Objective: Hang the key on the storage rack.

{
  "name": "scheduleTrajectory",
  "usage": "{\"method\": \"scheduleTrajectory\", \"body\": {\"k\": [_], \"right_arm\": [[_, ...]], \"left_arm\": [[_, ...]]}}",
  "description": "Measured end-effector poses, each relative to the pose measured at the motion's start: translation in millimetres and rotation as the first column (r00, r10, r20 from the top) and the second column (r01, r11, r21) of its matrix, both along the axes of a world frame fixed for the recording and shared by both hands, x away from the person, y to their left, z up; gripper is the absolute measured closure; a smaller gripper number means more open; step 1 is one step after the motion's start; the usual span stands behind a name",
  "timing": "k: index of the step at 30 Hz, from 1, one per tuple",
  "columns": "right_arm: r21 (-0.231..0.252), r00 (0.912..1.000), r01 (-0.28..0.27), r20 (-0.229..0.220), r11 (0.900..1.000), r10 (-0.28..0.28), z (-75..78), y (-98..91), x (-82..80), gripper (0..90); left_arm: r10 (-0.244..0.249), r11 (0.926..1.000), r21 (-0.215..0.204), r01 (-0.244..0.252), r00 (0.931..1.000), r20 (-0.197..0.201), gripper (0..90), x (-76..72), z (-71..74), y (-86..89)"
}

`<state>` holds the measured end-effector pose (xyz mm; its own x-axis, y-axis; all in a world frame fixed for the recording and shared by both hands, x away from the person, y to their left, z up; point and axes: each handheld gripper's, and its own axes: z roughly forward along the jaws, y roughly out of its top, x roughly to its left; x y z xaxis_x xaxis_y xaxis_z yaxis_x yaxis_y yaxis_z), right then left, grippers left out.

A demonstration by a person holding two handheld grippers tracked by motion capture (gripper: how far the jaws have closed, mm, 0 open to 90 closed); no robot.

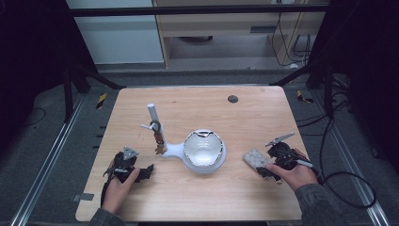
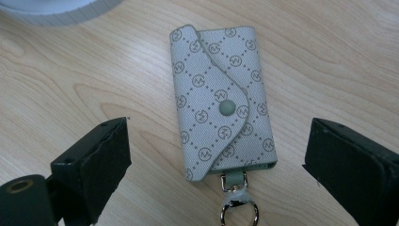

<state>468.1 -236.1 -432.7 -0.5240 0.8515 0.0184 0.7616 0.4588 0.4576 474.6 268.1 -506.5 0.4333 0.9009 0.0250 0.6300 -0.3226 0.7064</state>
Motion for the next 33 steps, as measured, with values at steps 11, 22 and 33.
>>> {"method": "scheduleTrajectory", "body": {"k": [11,22,33], "right_arm": [[-0.04,0.9984,-0.03,-0.048,0.9987,0.029,-4.0,7.7,9.9,9.8],[-0.059,0.9941,-0.044,-0.101,0.9972,0.038,-25.4,7.0,12.4,8.5],[-0.085,0.9928,-0.055,-0.111,0.9949,0.045,-29.9,9.7,16.2,11.2]], "left_arm": [[-0.004,1.0,-0.009,0.004,0.9999,0.01,1.7,0.2,-1.9,1.7],[-0.007,1.0,-0.006,0.007,0.9999,0.01,1.1,0.1,-2.0,1.4],[-0.01,0.9999,-0.005,0.01,0.9999,0.008,0.6,0.1,-2.1,1.2]]}}
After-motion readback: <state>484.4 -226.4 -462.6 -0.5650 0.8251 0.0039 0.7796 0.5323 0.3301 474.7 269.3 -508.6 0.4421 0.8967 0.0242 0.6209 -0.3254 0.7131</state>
